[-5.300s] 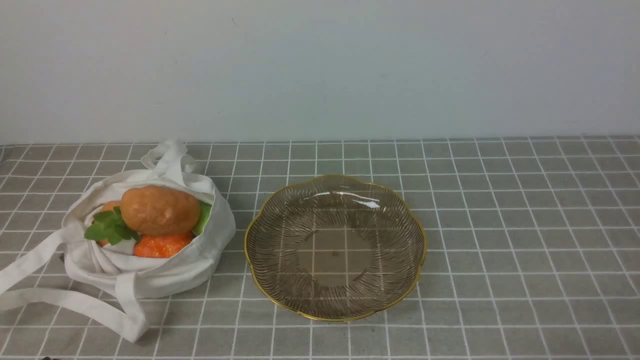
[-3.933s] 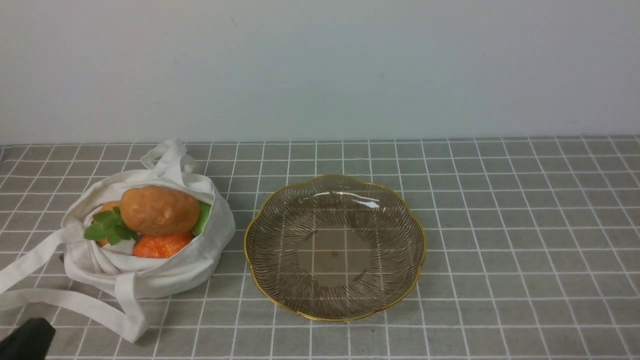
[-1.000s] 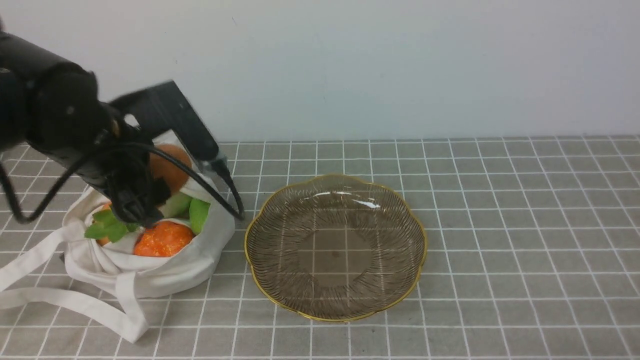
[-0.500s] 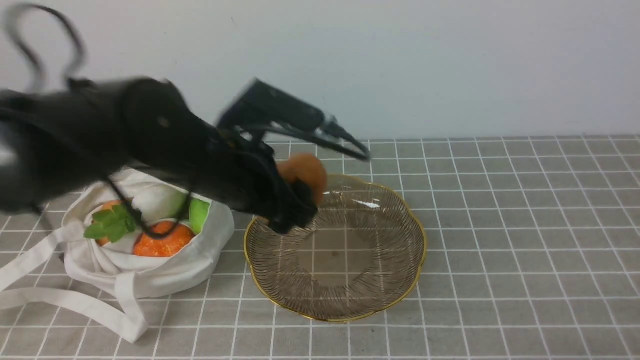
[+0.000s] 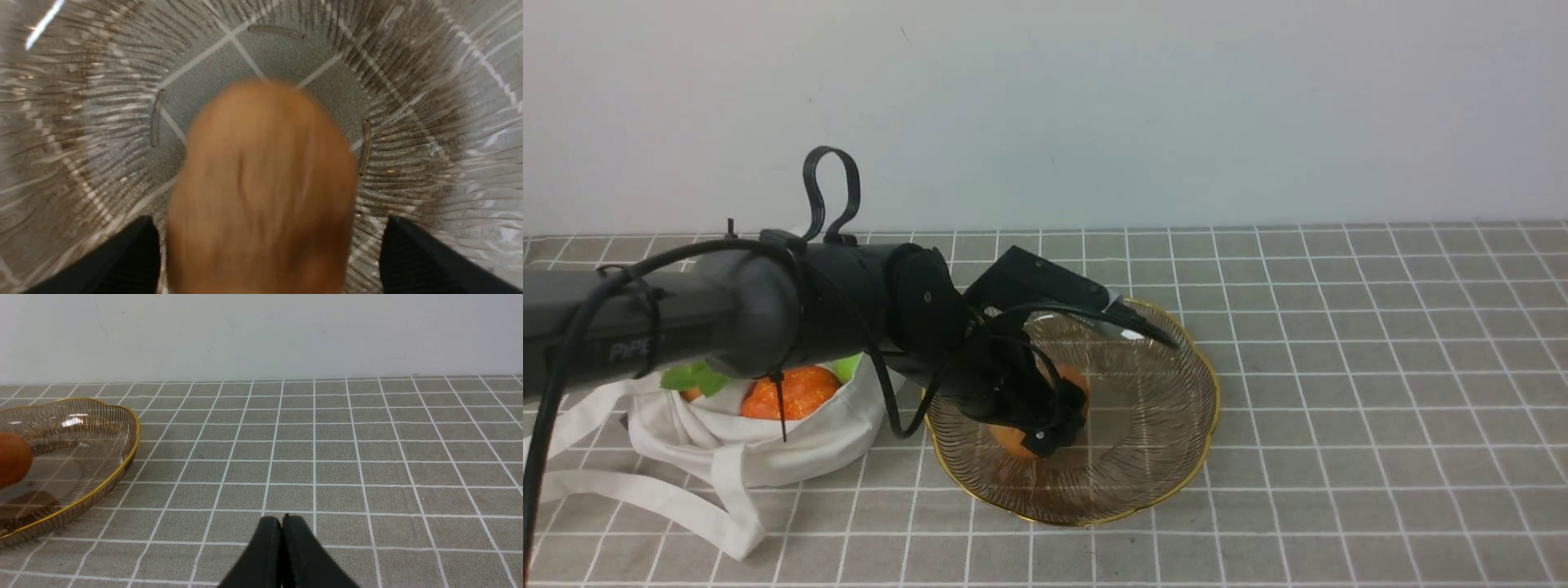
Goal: Take vegetables from bag on grey coffee tablecloth place on plate.
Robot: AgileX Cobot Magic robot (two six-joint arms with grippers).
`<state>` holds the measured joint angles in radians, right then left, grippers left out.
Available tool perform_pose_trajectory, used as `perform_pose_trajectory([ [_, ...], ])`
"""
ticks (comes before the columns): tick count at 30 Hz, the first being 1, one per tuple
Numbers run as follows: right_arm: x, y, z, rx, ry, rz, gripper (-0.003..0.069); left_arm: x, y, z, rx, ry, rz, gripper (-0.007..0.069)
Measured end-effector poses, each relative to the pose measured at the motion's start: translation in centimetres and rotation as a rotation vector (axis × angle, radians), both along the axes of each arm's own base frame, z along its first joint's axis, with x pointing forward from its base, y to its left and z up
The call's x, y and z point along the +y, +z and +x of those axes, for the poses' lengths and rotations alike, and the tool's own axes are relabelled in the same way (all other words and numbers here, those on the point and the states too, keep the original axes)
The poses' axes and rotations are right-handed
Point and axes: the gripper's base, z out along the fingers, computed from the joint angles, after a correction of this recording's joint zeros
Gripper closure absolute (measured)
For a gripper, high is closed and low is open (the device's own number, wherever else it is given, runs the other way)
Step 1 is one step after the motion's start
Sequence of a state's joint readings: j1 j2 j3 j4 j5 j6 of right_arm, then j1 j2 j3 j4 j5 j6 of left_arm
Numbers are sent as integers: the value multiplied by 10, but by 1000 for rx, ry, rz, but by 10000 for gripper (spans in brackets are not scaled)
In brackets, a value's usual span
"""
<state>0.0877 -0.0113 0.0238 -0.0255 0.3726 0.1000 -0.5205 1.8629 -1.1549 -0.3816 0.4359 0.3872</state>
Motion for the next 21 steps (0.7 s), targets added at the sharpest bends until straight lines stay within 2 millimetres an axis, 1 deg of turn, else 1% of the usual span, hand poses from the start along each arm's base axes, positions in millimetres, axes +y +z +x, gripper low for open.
perform_pose_trajectory([
  [3,0,0,0,0,0,0,673,1,6,-2,0,2,-7,-61],
  [6,0,0,0,0,0,0,673,1,26,-6,5,-11,-19,-46],
  [7,0,0,0,0,0,0,673,1,26,-6,5,-11,-19,-46],
  [9,0,0,0,0,0,0,673,5,66,-14,-34,-21,-36,70],
  [10,0,0,0,0,0,0,673,5,66,-14,-30,-20,-34,83],
  [11,0,0,0,0,0,0,673,11,90,-20,-61,0,-49,192],
  [12,0,0,0,0,0,0,673,16,108,-27,-89,22,-63,288],
  [13,0,0,0,0,0,0,673,24,134,-38,-141,49,-88,413],
  [14,0,0,0,0,0,0,673,29,145,-43,-165,64,-95,484],
  [15,0,0,0,0,0,0,673,33,155,-49,-192,72,-107,512],
  [16,0,0,0,0,0,0,673,42,176,-61,-245,97,-133,575],
  [17,0,0,0,0,0,0,673,50,192,-72,-290,113,-156,600],
  [18,0,0,0,0,0,0,673,53,198,-76,-308,117,-162,607],
  [19,0,0,0,0,0,0,673,63,217,-92,-363,129,-194,620],
  [21,0,0,0,0,0,0,673,77,240,-115,-432,138,-236,629],
])
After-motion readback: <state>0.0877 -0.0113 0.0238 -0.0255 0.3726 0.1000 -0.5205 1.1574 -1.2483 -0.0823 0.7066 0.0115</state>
